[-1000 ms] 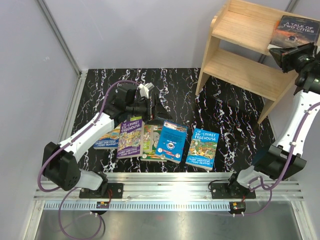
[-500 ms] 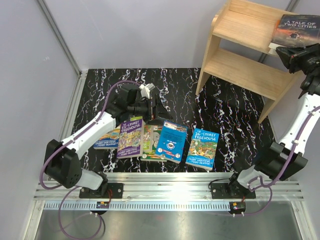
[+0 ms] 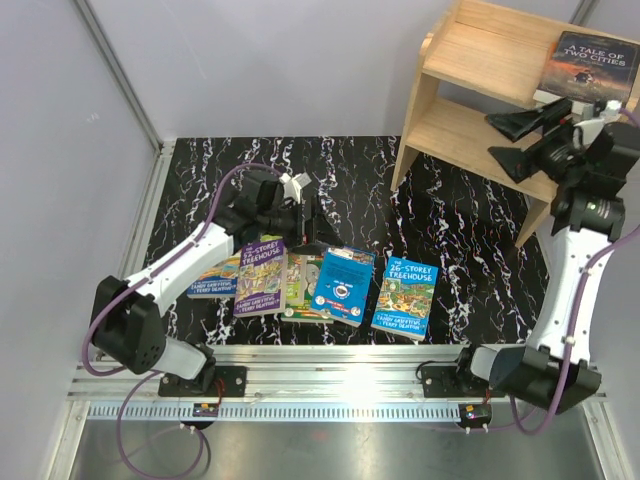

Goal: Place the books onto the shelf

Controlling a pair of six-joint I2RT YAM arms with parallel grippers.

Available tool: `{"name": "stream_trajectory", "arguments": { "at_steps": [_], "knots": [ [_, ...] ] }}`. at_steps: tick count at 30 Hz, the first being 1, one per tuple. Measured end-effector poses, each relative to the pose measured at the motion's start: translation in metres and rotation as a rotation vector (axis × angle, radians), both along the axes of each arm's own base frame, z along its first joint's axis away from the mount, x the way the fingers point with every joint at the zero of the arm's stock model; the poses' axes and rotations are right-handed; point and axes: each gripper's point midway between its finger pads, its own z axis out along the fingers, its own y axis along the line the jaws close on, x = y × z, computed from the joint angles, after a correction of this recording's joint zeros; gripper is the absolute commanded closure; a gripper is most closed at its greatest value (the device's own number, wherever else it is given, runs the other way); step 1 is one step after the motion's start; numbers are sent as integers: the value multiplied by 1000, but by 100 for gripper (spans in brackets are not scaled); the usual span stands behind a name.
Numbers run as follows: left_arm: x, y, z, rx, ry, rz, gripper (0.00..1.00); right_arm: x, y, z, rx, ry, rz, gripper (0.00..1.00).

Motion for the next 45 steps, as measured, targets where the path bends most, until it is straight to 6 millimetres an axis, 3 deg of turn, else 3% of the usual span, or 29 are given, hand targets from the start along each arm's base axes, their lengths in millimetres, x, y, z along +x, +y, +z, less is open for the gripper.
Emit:
{"name": "stream_trajectory", "arguments": {
  "at_steps": [4, 6, 8, 13, 15, 17, 21, 30, 33, 35, 37, 38, 41, 45],
  "knots": [
    [0, 11, -22, 100, -19, 5, 1, -34, 44, -31, -41, 27, 69, 0],
    [1, 18, -39, 166, -22, 6, 1, -50, 69, -64, -54, 83, 121, 0],
    [2, 26, -64, 236, -16, 4, 1, -63, 96, -102, -65, 162, 183, 0],
    [-9, 43, -134, 414, 76, -29, 1, -95, 164, -226, -123, 473, 379, 0],
    [-9, 37, -138, 434, 70, -46, 1, -101, 176, -264, -144, 591, 418, 0],
    [-8, 27, -138, 449, 23, -72, 1, -101, 179, -290, -164, 668, 425, 0],
    [-12, 15, -165, 500, 29, -115, 1, -96, 177, -306, -199, 699, 424, 0],
    [-10, 12, -173, 534, 35, -119, 1, -90, 178, -314, -229, 688, 439, 0],
    [-11, 8, -179, 580, 36, -134, 25, -90, 177, -319, -238, 696, 445, 0],
    [-9, 3, -185, 616, 27, -148, 71, -90, 177, -321, -246, 698, 449, 0],
    [-9, -7, -184, 610, 40, -157, 94, -91, 177, -322, -253, 696, 453, 0],
    [-9, -15, -185, 596, 39, -167, 100, -91, 176, -322, -258, 694, 455, 0],
    [-11, -32, -186, 561, 42, -192, 100, -92, 175, -325, -273, 694, 457, 0],
    [-14, -39, -192, 534, 41, -193, 100, -97, 172, -329, -287, 712, 456, 0]
  ]
}}
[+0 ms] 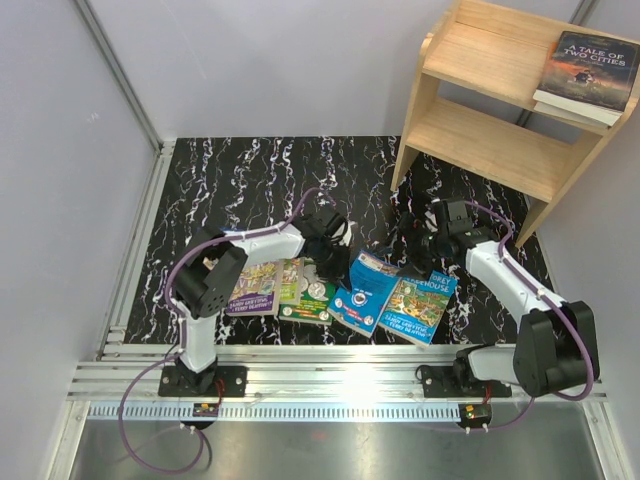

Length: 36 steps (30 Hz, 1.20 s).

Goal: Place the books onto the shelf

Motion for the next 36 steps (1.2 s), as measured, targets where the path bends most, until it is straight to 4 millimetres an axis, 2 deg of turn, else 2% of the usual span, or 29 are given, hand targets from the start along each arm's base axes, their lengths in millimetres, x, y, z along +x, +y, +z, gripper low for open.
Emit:
{"name": "stream_trajectory", "arguments": {
  "at_steps": [3, 6, 9, 13, 18, 24, 30, 36],
  "knots": [
    [-3, 3, 4, -33, 6, 11, 100, -4, -1, 3, -3, -4, 2, 0],
    [-11, 20, 16, -39, 24, 24, 100, -6, -1, 15, 11, -38, 3, 0],
    [-12, 41, 40, -41, 36, 58, 100, -5, 1, 31, 35, -79, 2, 0],
    [5, 57, 87, -82, -1, 117, 100, -3, 6, 51, 86, -125, -2, 0],
    [27, 44, 143, -224, -38, 139, 100, 3, 17, 75, 188, -170, -6, 0],
    [31, 23, 191, -436, 38, 163, 100, 7, 27, 112, 323, -266, -16, 0],
    [42, 2, 243, -677, 104, 215, 100, 10, 30, 135, 352, -315, -2, 0],
    [58, 7, 300, -901, 100, 234, 100, 8, 26, 171, 330, -389, 14, 0]
  ]
}}
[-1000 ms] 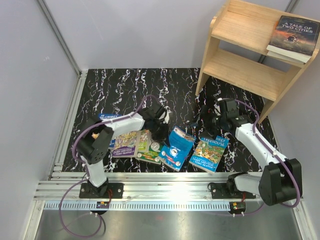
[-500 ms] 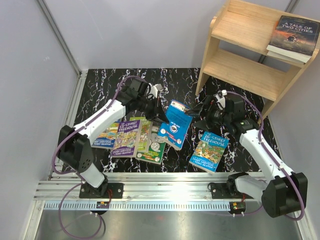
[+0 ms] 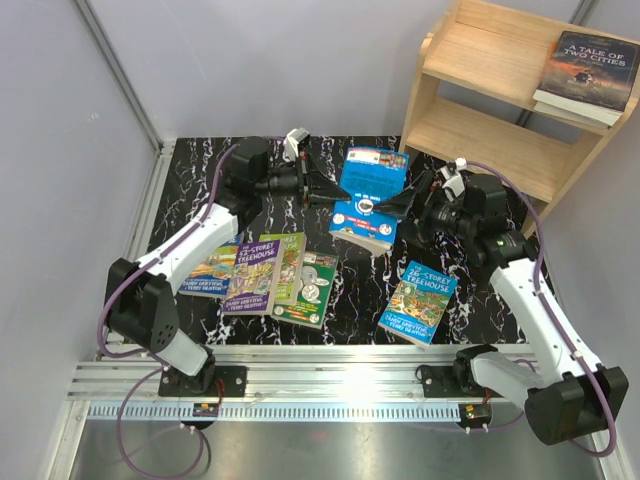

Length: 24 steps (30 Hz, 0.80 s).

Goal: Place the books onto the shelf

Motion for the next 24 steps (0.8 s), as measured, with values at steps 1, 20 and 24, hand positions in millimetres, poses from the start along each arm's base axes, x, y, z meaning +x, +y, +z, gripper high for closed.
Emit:
{"name": "stream_trajectory", "arguments": {
  "at_steps": [1, 20, 24],
  "knots": [
    [1, 2, 7, -22, -10, 2, 100, -2, -1, 4, -3, -9, -2, 0],
    [-11, 7, 60, -315, -25, -84, 100, -19, 7, 56, 176, -138, 44, 0],
    [-11, 5, 63, -376, -40, -118, 100, -26, 5, 58, 184, -157, 37, 0]
  ]
}}
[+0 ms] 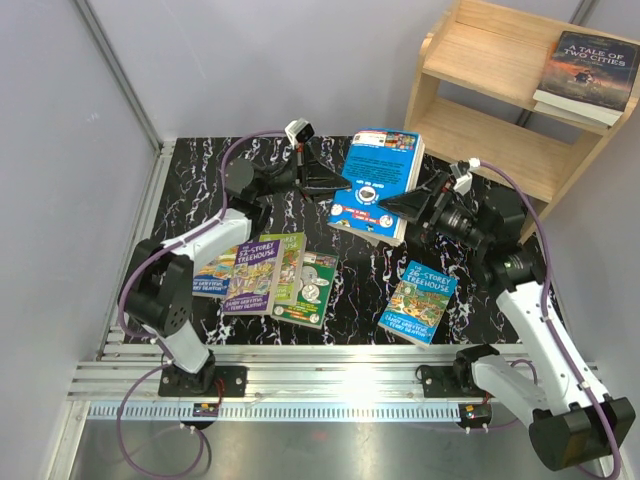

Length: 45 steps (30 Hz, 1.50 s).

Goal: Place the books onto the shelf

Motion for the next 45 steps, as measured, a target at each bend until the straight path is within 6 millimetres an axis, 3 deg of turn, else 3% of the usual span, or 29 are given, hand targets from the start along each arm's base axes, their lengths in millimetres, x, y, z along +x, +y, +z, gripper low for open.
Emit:
{"name": "stream_trajectory", "arguments": {
  "at_steps": [4, 14, 21, 26, 29, 32, 38, 43, 45],
  "knots": [
    [-1, 1, 4, -32, -3, -8, 100, -9, -3, 3, 55, -39, -16, 0],
    [-5, 8, 46, -126, -110, 9, 100, -15, -5, 18, 93, -77, -18, 0],
    [-4, 11, 59, -164, -110, 40, 100, -20, -6, 46, 166, -156, -15, 0],
    [-13, 18, 72, -180, -136, 42, 100, -19, -5, 60, 216, -177, -5, 1],
    [-23, 23, 80, -171, -147, 42, 100, -18, -4, 69, 235, -186, 4, 14],
    [-26, 22, 75, -92, -144, 68, 100, -21, -5, 85, 242, -215, 6, 19],
    [-20, -6, 65, 164, -190, 130, 100, -34, -8, 107, 232, -265, 4, 34],
    [-23, -25, 56, 311, -227, 153, 100, -32, -10, 92, 182, -204, -18, 57],
    [-21, -30, 49, 371, -229, 161, 95, -28, -11, 80, 145, -158, -40, 60]
  ]
}}
